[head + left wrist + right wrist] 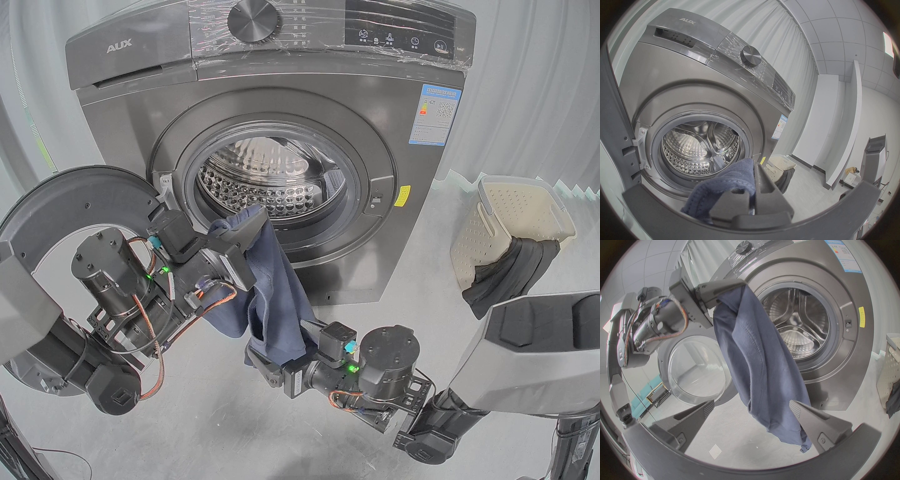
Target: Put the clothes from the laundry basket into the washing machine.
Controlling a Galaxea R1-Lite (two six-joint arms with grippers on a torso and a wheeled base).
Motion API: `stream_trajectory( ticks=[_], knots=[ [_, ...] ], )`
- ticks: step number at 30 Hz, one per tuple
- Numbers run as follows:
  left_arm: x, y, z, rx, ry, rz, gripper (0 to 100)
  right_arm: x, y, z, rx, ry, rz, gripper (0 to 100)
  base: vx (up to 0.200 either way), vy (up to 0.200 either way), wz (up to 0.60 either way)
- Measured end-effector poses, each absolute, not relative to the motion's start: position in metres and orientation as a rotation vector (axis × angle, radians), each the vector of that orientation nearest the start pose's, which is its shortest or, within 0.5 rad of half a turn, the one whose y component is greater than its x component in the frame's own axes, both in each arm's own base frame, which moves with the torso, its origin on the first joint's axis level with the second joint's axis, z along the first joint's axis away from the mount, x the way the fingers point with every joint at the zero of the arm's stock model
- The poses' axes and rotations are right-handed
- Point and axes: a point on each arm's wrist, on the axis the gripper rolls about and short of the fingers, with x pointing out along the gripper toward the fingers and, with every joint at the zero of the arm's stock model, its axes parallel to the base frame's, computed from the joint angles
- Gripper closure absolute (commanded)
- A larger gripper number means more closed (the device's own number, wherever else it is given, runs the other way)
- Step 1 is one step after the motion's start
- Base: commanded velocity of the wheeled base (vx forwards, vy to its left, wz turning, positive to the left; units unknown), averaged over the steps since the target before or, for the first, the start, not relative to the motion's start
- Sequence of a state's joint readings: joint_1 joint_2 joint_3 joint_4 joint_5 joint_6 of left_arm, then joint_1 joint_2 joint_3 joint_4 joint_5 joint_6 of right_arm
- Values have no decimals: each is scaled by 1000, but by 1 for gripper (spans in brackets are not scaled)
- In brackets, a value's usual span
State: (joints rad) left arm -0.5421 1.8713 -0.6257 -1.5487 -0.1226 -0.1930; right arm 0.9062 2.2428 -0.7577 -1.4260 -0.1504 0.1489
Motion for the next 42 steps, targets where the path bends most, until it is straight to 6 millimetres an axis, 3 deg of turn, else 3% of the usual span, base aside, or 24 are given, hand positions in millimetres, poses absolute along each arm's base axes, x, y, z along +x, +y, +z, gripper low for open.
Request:
stream_trajectory(
  ticks=[12, 24, 25, 33, 42],
  knots=[
    [268, -164, 175, -247, -235, -685, 100, 258, 318, 37, 98, 94, 746, 0, 0, 0, 0],
    [268, -163, 176, -250, -240, -674, 100, 294, 329, 4, 98, 77, 707, 0, 0, 0, 0],
    [268, -163, 176, -251, -240, -673, 100, 296, 330, 3, 101, 71, 704, 100, 0, 0, 0],
    [268, -163, 176, -252, -240, -672, 100, 310, 333, -3, 115, 44, 689, 100, 0, 0, 0],
    [272, -156, 175, -248, -240, -646, 100, 302, 322, 5, 108, 61, 683, 100, 0, 0, 0]
  ],
)
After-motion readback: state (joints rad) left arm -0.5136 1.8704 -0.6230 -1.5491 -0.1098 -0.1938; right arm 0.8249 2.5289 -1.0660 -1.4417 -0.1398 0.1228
